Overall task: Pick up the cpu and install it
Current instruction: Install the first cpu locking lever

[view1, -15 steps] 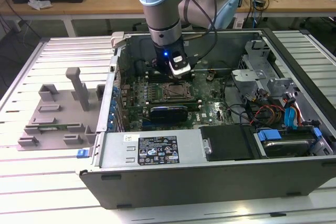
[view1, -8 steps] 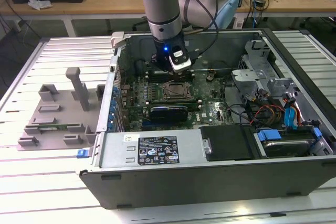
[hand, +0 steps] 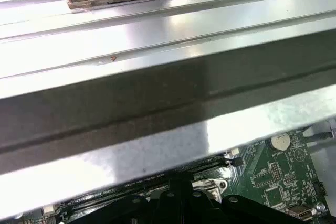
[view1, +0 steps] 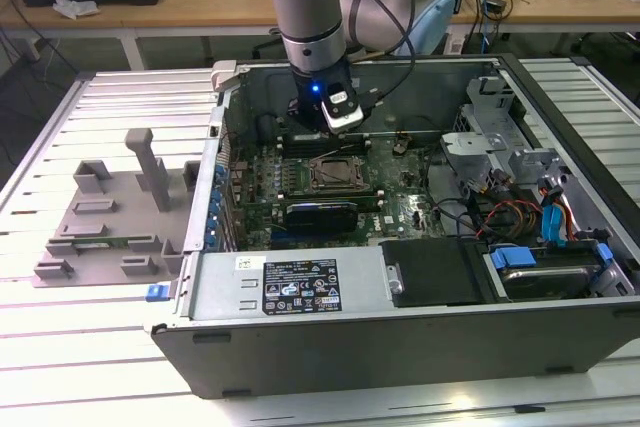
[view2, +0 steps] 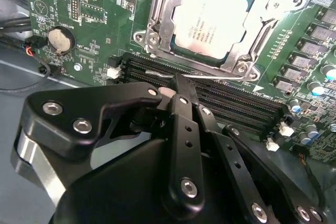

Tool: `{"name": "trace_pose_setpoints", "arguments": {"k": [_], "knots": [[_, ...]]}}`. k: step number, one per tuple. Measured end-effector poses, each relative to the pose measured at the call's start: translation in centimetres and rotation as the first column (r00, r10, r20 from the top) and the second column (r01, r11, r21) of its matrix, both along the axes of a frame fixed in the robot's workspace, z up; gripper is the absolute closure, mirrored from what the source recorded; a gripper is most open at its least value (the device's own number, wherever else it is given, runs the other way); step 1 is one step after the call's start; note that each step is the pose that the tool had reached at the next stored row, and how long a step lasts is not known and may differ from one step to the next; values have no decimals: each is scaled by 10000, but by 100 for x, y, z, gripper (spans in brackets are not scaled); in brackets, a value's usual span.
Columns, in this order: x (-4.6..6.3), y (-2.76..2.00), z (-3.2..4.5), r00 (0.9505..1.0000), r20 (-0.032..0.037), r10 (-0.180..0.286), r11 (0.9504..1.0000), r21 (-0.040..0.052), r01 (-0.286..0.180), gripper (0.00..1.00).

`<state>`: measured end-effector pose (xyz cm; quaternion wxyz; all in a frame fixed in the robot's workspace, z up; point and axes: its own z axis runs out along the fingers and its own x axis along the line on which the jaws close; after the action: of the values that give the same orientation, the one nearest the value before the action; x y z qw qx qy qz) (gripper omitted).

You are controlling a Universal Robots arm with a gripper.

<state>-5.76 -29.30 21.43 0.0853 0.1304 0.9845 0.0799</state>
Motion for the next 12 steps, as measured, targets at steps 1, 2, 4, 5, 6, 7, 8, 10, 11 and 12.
{"name": "trace_pose_setpoints", "arguments": {"k": [1,2,4,5,6,7,8,10,11,12], "knots": [[-3,1,-2,10000,2,-5,10000,-3,5,89],[-9,2,-7,10000,5,-8,10000,-7,8,89],[-20,8,-17,10000,8,-12,10000,-15,12,89],[-24,12,-24,10000,10,-12,10000,-15,12,89],[-25,17,-40,10000,13,-13,10000,-15,13,89],[-25,19,-55,10000,15,-11,10000,-24,11,89],[-25,20,-61,10000,15,-11,10000,-35,11,89],[-25,20,-76,10000,15,-12,10000,-58,12,89],[-25,20,-88,10000,15,-12,10000,-79,12,89],[-25,20,-93,10000,15,-12,10000,-87,12,89]]}}
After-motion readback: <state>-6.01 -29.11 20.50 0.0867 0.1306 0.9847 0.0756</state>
